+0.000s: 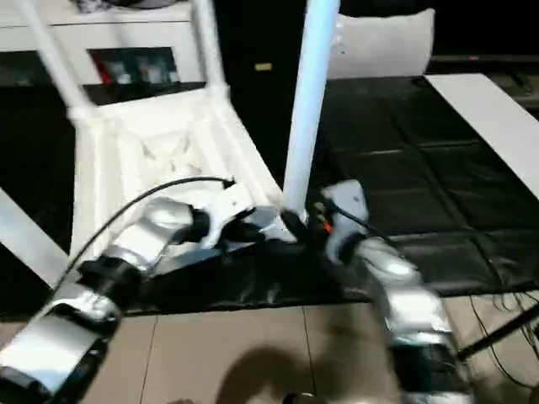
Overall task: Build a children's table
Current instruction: Rotate leg to tighten
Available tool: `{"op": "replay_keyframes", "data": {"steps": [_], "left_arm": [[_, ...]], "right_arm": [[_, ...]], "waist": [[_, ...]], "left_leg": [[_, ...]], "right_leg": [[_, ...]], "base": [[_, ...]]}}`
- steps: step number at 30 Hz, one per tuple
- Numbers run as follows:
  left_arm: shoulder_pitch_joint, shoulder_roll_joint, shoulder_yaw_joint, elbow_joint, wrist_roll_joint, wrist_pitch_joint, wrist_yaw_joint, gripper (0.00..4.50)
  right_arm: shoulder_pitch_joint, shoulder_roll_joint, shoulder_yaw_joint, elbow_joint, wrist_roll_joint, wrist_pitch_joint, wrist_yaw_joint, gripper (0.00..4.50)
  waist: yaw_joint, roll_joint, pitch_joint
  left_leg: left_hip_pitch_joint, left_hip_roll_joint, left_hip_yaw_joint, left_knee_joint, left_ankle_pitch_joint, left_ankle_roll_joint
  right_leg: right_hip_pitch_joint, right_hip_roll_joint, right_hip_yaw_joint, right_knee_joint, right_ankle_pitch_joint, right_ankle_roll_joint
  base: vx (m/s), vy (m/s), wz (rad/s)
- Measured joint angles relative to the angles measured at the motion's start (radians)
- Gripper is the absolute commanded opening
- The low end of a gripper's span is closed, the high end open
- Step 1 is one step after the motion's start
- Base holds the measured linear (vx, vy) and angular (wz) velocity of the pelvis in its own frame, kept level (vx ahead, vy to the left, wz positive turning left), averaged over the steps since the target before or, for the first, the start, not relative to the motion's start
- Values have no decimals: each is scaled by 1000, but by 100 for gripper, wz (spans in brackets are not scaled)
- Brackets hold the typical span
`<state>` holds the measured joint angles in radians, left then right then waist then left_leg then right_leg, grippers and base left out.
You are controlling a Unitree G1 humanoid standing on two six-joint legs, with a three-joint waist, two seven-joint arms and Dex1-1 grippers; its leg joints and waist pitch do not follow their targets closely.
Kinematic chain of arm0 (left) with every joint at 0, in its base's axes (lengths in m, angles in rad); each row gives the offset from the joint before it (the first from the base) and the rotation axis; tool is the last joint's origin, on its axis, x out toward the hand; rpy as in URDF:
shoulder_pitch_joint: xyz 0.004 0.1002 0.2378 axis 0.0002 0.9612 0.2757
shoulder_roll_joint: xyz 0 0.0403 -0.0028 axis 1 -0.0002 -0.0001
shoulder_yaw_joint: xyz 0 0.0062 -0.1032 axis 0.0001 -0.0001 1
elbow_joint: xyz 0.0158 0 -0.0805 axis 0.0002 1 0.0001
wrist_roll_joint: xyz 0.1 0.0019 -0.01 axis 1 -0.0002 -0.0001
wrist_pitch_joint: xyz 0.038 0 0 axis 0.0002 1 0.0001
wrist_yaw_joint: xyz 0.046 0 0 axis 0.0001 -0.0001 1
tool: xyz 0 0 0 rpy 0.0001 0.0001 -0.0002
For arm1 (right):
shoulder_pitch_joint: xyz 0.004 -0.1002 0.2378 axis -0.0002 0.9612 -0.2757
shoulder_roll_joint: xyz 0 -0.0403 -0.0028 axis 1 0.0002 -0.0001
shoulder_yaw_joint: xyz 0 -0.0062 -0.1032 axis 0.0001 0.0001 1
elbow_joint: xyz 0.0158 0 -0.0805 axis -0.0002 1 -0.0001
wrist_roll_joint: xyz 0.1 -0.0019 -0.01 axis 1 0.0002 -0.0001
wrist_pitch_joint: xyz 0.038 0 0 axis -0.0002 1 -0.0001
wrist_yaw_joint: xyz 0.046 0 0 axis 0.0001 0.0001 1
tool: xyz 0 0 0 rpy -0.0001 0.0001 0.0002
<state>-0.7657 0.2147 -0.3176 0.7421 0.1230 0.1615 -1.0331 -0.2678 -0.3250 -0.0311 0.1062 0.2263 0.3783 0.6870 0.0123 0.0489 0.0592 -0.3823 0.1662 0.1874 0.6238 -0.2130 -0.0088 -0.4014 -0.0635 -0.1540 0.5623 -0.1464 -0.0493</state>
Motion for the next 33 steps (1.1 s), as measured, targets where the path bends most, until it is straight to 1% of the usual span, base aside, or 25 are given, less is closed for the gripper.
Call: {"op": "replay_keyframes", "data": {"steps": [1, 2, 3, 4, 7, 10, 12, 16, 18, 19, 20, 21, 22, 24, 25, 29, 31, 33], "left_arm": [[4, 24, 0, 0, -1, -19, -29, 0], [5, 34, -3, 0, -1, -31, -44, 0], [9, 49, -7, 0, -1, -54, -72, 0], [11, 60, -8, 0, -3, -72, -105, 0], [15, 87, -27, 0, -13, -116, -201, 0], [14, 124, -53, 0, -14, -175, -284, 0], [14, 134, -56, 0, -15, -187, -325, 0], [9, 140, -80, -1, -19, -209, -401, 0], [7, 137, -89, -1, -19, -225, -416, 0], [7, 135, -94, -1, -19, -231, -427, 0], [7, 134, -95, -1, -19, -235, -436, 0], [7, 133, -97, -2, -19, -236, -445, 0], [7, 131, -101, -5, -20, -239, -455, 0], [7, 131, -106, -8, -20, -247, -471, 0], [7, 131, -113, -13, -21, -249, -475, 0], [7, 131, -117, -15, -21, -257, -487, 0], [7, 129, -119, -15, -20, -259, -488, 0], [7, 129, -119, -15, -20, -264, -488, 0]], "right_arm": [[2, -25, -3, 0, 7, -1, 40, 407], [2, -37, -2, -1, 11, -3, 62, 407], [2, -52, -1, -1, 19, -14, 98, 432], [2, -70, 0, -2, 32, -16, 139, 438], [0, -134, 3, -1, 65, -16, 248, 447], [-1, -198, 35, -1, 81, -18, 362, 447], [-10, -202, 50, 8, 81, -32, 403, 447], [-39, -217, 95, 37, 81, -44, 490, 447], [-50, -225, 120, 39, 82, -54, 532, 447], [-51, -227, 133, 42, 84, -54, 559, 431], [-51, -228, 142, 47, 86, -54, 571, 431], [-54, -228, 151, 58, 86, -54, 582, 420], [-61, -227, 160, 69, 86, -52, 594, 420], [-76, -226, 164, 82, 86, -52, 607, 394], [-89, -226, 169, 94, 86, -54, 615, 394], [-91, -217, 188, 105, 86, -58, 646, 360], [-91, -207, 198, 105, 87, -58, 655, 334], [-91, -198, 204, 105, 94, -58, 666, 327]], "waist": [[3, 0, 0], [4, 0, 0], [6, 0, 0], [10, 1, 0], [29, 1, 0], [51, 2, -1], [60, 2, -1], [84, 2, -1], [90, 2, -1], [95, 1, -2], [98, 1, -2], [101, 1, -2], [102, 1, -2], [103, 1, -2], [103, 0, -2], [104, 0, -2], [105, 0, -2], [105, 0, -2]], "left_leg": [[1, 0, 0, 1, 0, 0], [1, 0, 1, 1, 0, 0], [2, 0, 1, 1, 0, 0], [2, 0, 2, 1, 0, -1], [2, 0, 2, 2, 0, -1], [2, 0, 3, 1, 0, 0], [2, 1, 4, 1, 0, 0], [3, 0, 6, 2, 0, 0], [3, 0, 8, 2, 0, 0], [3, 0, 8, 2, 0, 0], [4, 0, 8, 2, 0, 0], [4, 0, 8, 2, 0, 0], [4, 0, 9, 2, 0, 0], [4, 0, 10, 2, 0, 0], [4, 0, 10, 2, 1, 1], [4, 0, 11, 2, 1, 1], [4, 0, 11, 2, 1, 1], [4, -1, 11, 2, 1, 1]], "right_leg": [[1, 0, 0, 0, 0, 1], [1, 0, 1, 0, 1, 1], [1, 0, 1, 0, 1, 1], [1, 0, 1, 0, 1, 1], [2, -1, 1, 0, 1, 1], [2, -1, 1, 0, 1, 1], [2, -1, 1, 0, 1, 1], [2, -3, 2, 1, 1, 1], [2, -3, 2, 1, 1, 2], [2, -4, 2, 1, 1, 2], [2, -4, 2, 1, 1, 3], [2, -4, 2, 1, 1, 3], [2, -4, 2, 1, 1, 3], [2, -5, 1, 2, 0, 3], [2, -6, 1, 3, 0, 3], [2, -7, 1, 3, 0, 4], [2, -7, 1, 3, 0, 4], [2, -8, 1, 3, 0, 4]], "base": [[0, 0, 0], [0, 0, 0], [0, 0, 0], [0, 0, 0], [0, 0, 0], [0, 0, 0], [0, 0, 0], [0, 0, 0], [0, 0, 0], [0, 0, 0], [0, 0, 0], [0, 0, 0], [0, 0, 0], [0, 0, 0], [0, 0, 0], [0, 0, 0], [0, 0, 0], [0, 0, 0]]}}
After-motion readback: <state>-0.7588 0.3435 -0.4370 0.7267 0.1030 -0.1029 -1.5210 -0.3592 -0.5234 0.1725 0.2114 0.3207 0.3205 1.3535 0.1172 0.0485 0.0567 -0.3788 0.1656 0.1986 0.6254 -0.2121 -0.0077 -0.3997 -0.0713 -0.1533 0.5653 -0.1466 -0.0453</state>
